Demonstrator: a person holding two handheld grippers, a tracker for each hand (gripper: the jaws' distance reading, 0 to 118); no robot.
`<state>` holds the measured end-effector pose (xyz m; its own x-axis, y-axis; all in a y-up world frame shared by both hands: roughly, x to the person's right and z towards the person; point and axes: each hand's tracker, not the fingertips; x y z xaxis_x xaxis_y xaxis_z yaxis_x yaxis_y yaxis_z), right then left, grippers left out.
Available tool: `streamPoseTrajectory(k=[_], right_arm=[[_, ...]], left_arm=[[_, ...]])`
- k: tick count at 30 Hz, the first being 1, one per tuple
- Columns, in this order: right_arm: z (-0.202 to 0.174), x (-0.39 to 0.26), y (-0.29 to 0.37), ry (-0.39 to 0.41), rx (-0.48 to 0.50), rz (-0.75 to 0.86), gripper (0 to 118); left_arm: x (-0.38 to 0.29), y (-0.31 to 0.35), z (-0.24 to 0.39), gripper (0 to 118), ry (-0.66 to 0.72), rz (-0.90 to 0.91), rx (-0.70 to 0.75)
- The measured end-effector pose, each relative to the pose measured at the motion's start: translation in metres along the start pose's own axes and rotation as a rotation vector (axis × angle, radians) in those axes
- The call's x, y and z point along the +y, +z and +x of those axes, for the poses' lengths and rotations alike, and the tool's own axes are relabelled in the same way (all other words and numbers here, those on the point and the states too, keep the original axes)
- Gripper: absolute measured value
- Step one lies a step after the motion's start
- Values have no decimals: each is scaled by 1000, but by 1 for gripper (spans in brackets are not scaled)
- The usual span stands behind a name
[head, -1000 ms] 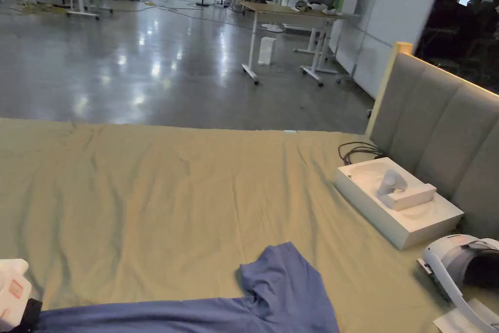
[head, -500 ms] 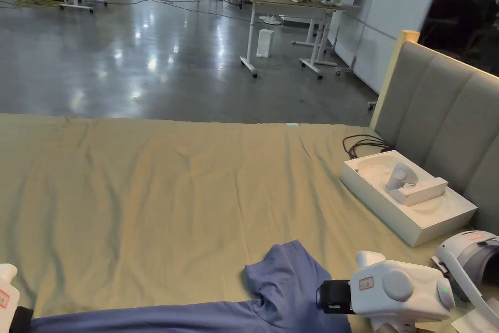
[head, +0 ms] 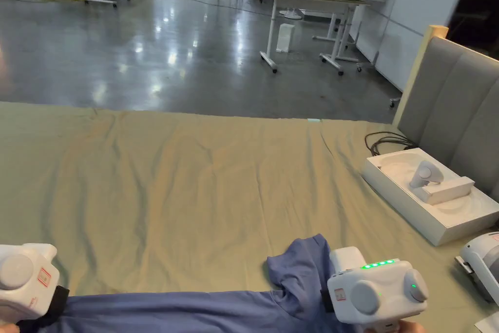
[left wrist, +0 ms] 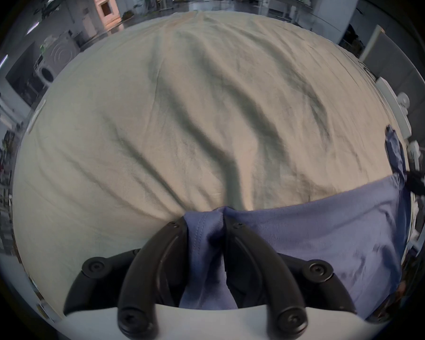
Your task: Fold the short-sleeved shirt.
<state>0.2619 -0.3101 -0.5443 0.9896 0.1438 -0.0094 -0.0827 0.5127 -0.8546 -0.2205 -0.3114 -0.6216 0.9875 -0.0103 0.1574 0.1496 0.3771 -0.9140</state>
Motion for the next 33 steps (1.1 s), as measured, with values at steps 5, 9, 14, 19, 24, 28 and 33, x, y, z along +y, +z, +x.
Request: streamPoseTrajectory(k=[5, 9, 14, 19, 24, 28, 33], right_arm=[[23, 1, 73, -46, 71, 183, 2], [41, -14, 170, -103, 95, 345, 2], [58, -31, 282, -201, 135, 525, 2], [58, -34, 389, -180, 133, 671, 2], [54, -26, 490, -184, 103, 826, 2], [56, -10, 557, -166, 75, 921, 2], [60, 19, 616, -138, 30, 998, 2]], left_arm=[[-8, 21, -20, 8, -39, 213, -69], [-101, 200, -15, 8, -32, 405, -159], [-147, 304, -9, 7, -22, 616, -155], [-162, 415, -58, 6, -7, 763, -163], [-171, 500, -54, 6, -8, 895, -146], [-172, 558, -53, 6, -26, 1018, -106], [-155, 611, -53, 6, -24, 1092, -83]])
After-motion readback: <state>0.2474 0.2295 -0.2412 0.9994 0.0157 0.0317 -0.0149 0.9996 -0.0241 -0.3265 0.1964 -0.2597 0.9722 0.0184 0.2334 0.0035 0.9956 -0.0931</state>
